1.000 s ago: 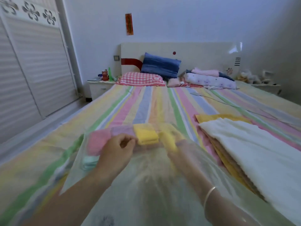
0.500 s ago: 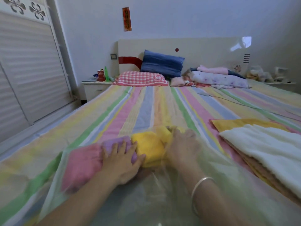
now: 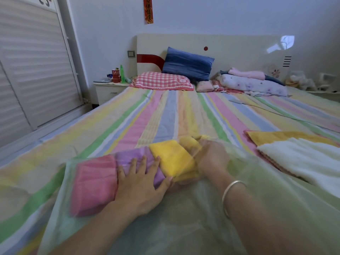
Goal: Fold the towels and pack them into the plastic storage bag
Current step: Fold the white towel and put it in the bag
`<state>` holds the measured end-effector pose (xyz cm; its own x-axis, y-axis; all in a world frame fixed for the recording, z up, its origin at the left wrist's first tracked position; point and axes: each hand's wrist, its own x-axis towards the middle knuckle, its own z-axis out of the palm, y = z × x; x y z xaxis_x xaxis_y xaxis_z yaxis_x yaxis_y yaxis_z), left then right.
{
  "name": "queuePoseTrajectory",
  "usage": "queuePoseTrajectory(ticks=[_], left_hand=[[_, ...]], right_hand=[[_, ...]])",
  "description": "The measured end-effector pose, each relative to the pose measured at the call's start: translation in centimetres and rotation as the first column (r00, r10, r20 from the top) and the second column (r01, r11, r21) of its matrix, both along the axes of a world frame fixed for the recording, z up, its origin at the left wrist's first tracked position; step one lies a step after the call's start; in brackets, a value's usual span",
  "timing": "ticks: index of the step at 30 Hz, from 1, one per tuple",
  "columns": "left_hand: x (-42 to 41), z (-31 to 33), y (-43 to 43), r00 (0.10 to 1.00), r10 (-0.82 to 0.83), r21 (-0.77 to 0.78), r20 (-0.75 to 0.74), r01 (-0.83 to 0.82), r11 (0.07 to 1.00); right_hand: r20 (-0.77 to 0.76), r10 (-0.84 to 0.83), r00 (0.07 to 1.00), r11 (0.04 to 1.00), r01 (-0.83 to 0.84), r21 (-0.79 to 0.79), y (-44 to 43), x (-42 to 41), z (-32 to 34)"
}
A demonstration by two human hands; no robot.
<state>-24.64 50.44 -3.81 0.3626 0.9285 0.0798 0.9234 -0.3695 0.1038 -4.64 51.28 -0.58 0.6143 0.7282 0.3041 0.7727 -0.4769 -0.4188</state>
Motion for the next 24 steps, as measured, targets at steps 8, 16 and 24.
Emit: queuePoseTrajectory(ticks=[8,16,24], left_hand=[[-0.3,0.7,-0.7,1.0,0.002,-0.002,0.015,-0.002,1.0],[-0.2,0.0,-0.8,1.0,0.002,0.022,0.007,-0.002,1.0],[-0.2,0.1,-0.5,0.999,0.022,0.011,0.047,-0.023,1.0]], right_hand=[[-0.073,0.062,0.995,0.998,-0.06,0.035,2.3,-0.7,-1.5],[0.405,0.237,0.883,0.971,-0.204,-0.123,-0.5,0.3,-2.6],[0.147,0.485,0.862,0.846,-0.42,-0.328,2.4,2.5,1.4]])
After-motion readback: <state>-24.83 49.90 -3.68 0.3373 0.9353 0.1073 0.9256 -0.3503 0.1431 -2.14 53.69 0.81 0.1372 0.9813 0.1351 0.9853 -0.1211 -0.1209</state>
